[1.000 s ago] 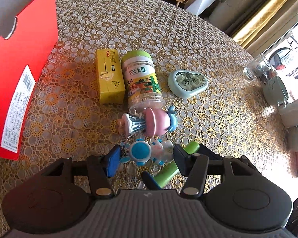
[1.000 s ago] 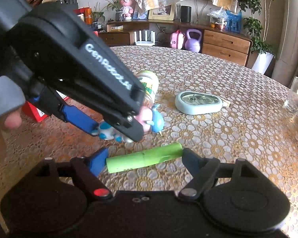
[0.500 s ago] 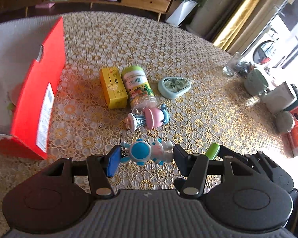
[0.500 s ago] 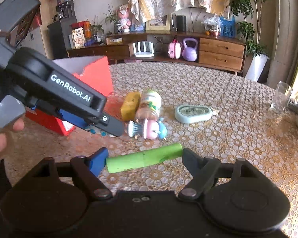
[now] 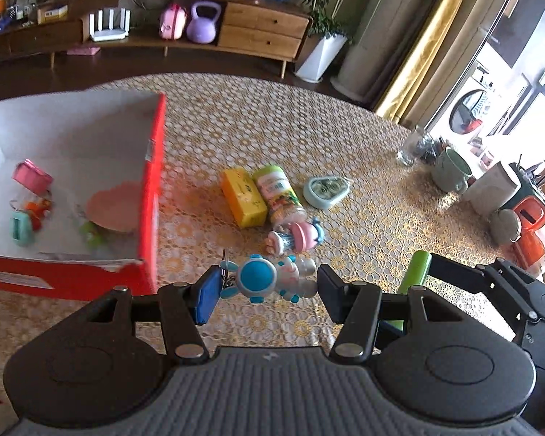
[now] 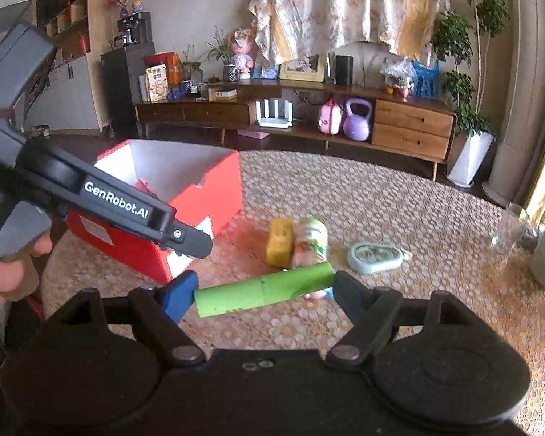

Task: Organize rigid objects
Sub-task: 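Lift the green tube and blue-white figure and carry both over the red box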

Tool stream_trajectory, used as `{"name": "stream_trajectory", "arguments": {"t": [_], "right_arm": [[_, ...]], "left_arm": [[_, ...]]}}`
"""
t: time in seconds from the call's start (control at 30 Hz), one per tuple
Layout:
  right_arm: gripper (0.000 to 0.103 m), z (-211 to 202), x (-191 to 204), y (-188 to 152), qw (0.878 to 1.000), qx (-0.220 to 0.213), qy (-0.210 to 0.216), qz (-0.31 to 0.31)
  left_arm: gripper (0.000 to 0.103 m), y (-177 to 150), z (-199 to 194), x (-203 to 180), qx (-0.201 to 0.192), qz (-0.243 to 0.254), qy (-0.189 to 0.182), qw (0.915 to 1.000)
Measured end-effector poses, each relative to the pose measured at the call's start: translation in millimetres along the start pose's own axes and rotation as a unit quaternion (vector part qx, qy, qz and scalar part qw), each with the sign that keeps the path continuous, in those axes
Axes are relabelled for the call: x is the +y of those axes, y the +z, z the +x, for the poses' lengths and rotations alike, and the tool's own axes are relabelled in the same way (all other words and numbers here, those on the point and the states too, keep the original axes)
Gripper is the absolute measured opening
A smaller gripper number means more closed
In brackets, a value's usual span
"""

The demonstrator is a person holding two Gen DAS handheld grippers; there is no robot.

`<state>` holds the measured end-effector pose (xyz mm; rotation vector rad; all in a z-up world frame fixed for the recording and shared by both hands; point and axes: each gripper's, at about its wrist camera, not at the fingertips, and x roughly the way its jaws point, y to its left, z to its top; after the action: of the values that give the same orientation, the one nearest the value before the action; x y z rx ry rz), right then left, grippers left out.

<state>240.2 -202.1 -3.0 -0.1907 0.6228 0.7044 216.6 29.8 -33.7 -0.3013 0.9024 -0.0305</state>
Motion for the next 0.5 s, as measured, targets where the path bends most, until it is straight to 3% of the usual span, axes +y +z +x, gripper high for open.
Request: {"name": "stream_trajectory", "arguments": {"t": [0.5], "right_arm": [[0.081, 14, 68, 39, 0.998, -0.013, 0.013, -0.053]], "left_arm": [[0.056, 3, -55, 76, -0.045, -0.01, 0.029, 0.9985]]}}
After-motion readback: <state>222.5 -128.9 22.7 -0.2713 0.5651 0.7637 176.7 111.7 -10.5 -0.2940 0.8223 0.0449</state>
